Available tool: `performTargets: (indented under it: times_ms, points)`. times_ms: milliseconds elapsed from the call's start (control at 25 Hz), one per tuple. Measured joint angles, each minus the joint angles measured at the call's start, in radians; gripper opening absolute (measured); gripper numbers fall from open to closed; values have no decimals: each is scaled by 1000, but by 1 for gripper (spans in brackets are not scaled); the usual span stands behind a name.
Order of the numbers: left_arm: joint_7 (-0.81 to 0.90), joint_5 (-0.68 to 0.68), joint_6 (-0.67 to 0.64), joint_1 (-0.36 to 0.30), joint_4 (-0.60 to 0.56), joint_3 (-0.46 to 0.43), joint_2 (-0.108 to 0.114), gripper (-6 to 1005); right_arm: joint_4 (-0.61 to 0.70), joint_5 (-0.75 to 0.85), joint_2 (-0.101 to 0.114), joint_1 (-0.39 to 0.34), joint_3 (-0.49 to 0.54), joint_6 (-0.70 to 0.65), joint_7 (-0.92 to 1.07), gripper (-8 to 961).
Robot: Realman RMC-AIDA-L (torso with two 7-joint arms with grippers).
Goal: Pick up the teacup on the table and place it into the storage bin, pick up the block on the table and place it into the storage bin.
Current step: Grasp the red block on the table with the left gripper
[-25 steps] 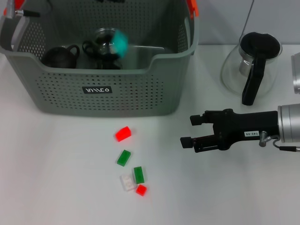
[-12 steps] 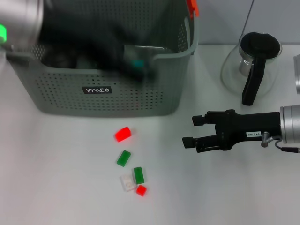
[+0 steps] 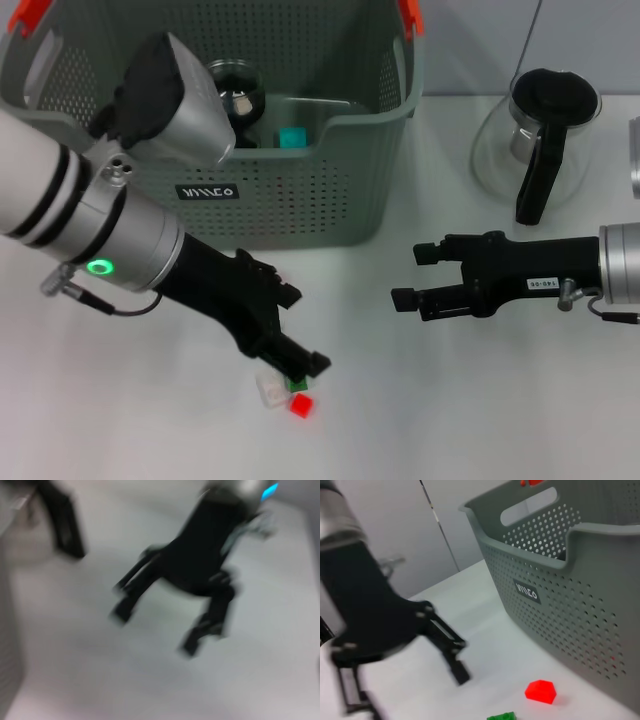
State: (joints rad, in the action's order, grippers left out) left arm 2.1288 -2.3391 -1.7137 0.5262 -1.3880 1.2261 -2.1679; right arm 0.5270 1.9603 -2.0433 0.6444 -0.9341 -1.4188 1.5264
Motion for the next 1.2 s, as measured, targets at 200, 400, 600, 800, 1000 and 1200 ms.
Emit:
performTargets:
  times_ms: [200, 400, 600, 800, 1000, 1200]
  points:
    - [71, -74, 148, 34, 114, -5, 3, 938, 0, 0, 2, 2, 0, 0, 2, 917]
    - [80, -145, 257, 56, 169, 4, 1, 931, 1, 0, 3, 2, 0, 0, 3, 917]
    - [62, -189, 301, 82, 229, 13, 3, 924, 1, 0, 5, 0, 0, 0, 3, 917]
    - [69, -220, 369, 87, 262, 54, -1, 917, 1, 0, 5, 0, 0, 0, 3, 916]
    - [86, -235, 429, 93, 289, 79, -1, 910, 1, 0, 4, 0, 0, -3, 3, 916]
    - [92, -252, 457, 101, 311, 87, -3, 903, 1, 0, 3, 0, 0, -6, 3, 916]
